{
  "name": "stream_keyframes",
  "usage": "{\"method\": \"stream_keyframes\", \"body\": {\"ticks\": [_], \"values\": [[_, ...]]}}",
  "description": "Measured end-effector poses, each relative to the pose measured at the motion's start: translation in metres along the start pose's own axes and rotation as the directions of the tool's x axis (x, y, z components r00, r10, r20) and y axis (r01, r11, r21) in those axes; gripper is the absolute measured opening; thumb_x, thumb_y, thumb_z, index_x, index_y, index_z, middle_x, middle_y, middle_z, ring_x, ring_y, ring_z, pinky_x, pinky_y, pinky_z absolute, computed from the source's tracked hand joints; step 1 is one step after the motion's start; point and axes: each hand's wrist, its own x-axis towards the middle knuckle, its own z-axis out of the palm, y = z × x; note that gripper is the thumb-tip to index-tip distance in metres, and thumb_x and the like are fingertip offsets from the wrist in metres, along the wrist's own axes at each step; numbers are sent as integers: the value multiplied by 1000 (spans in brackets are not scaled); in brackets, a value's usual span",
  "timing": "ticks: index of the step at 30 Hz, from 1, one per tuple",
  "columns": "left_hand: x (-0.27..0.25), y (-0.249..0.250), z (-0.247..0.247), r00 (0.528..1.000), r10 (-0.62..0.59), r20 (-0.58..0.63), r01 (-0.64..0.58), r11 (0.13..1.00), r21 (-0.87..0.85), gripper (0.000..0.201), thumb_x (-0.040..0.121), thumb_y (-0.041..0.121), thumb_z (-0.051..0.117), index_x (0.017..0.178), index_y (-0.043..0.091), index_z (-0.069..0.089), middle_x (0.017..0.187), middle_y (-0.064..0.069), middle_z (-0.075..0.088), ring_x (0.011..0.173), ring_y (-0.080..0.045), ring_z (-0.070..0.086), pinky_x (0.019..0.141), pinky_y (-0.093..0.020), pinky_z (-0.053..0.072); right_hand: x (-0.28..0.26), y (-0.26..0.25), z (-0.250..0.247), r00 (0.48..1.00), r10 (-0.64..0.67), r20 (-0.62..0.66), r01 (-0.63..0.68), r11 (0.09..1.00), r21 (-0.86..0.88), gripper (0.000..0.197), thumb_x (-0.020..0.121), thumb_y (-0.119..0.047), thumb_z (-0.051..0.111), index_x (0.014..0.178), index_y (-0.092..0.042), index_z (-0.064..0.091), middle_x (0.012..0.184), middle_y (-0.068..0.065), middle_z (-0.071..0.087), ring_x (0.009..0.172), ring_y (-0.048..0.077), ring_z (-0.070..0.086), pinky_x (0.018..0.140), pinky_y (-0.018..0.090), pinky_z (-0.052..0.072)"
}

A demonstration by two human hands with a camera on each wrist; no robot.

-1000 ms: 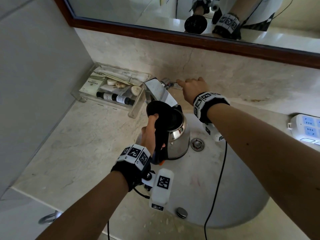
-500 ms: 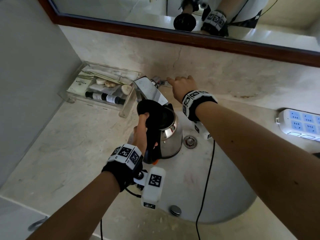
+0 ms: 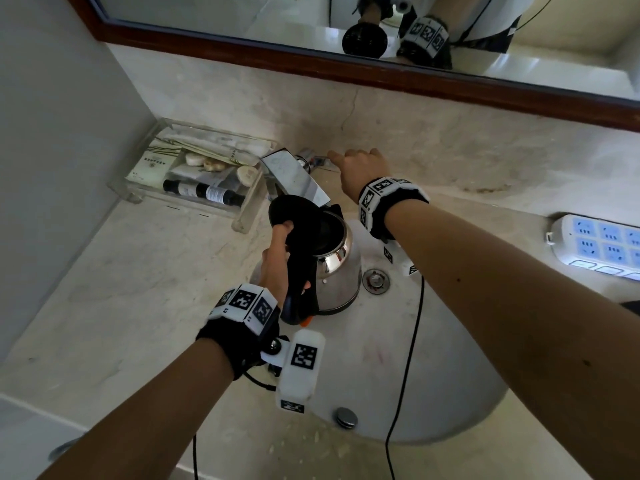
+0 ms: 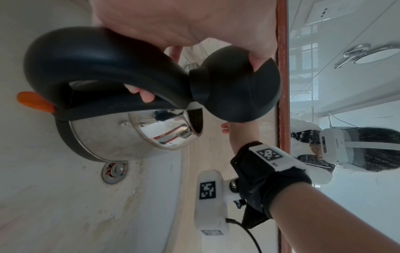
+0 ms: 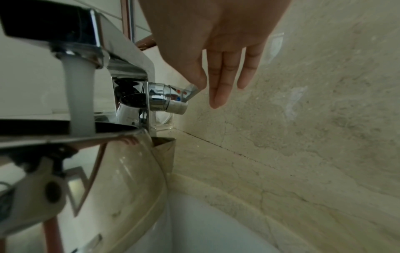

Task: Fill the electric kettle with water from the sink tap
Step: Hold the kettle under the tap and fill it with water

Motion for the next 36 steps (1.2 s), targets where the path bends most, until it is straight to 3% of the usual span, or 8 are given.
{"method": "stream_keyframes", "body": {"ticks": [2,6,16,19,23,26,30,36], "values": [[0,0,-2,1000,0,-15,0,1000,8,125,55,75,54,141,-14,44,112,-30,53,61,-26,51,46,-23,44,-1,0,0,1000,6,-1,-6,1000,6,52,93,-4,41,142,-19,37,128,15,58,120,32,54,102,41,36],[-2,2,-1,1000,-4,-15,4,1000,28,123,52,76,53,138,-13,50,96,-20,56,56,-24,53,44,-22,43,-1,-1,1,1000,17,-3,-16,999,29,52,93,-5,43,142,-19,37,129,14,59,121,30,54,102,40,37],[0,1,-1,1000,-10,-2,11,999,36,125,54,77,54,141,-13,47,104,-18,52,59,-23,52,45,-22,44,-1,-2,0,1000,28,-10,-27,998,52,51,92,-3,43,140,-19,41,127,14,60,118,31,56,101,40,38],[0,1,-1,1000,-20,21,20,999,38,115,56,77,52,131,-10,55,100,-18,53,55,-22,54,46,-22,44,-1,-2,1,1000,27,-8,-26,998,56,52,92,-4,43,141,-19,39,127,14,60,118,31,56,100,39,38],[-1,0,1,998,-2,55,-2,998,66,79,63,73,49,89,-1,57,70,-16,55,49,-22,51,49,-24,41,-1,-1,1,1000,22,-10,-21,999,49,52,93,-4,43,142,-19,38,127,14,60,118,31,56,101,39,38],[1,-1,0,999,-10,51,7,998,69,82,60,74,50,97,1,53,67,-13,55,46,-19,52,50,-23,42,-2,-2,0,1000,21,-9,-21,999,46,52,93,-5,43,142,-19,38,127,14,59,119,31,55,101,39,37],[3,0,-1,997,13,70,-19,996,87,73,66,74,47,75,2,58,63,-14,55,48,-22,51,54,-26,41,-2,-2,-1,1000,23,-4,-23,999,45,51,93,-5,43,142,-18,38,126,14,60,118,31,56,101,39,38],[5,-1,-3,998,13,68,-18,997,80,73,56,76,51,76,6,57,58,-10,55,50,-23,50,55,-28,41,-2,-3,-1,1000,25,-1,-25,998,50,51,92,-4,44,141,-19,39,124,14,61,116,31,57,101,39,38]]}}
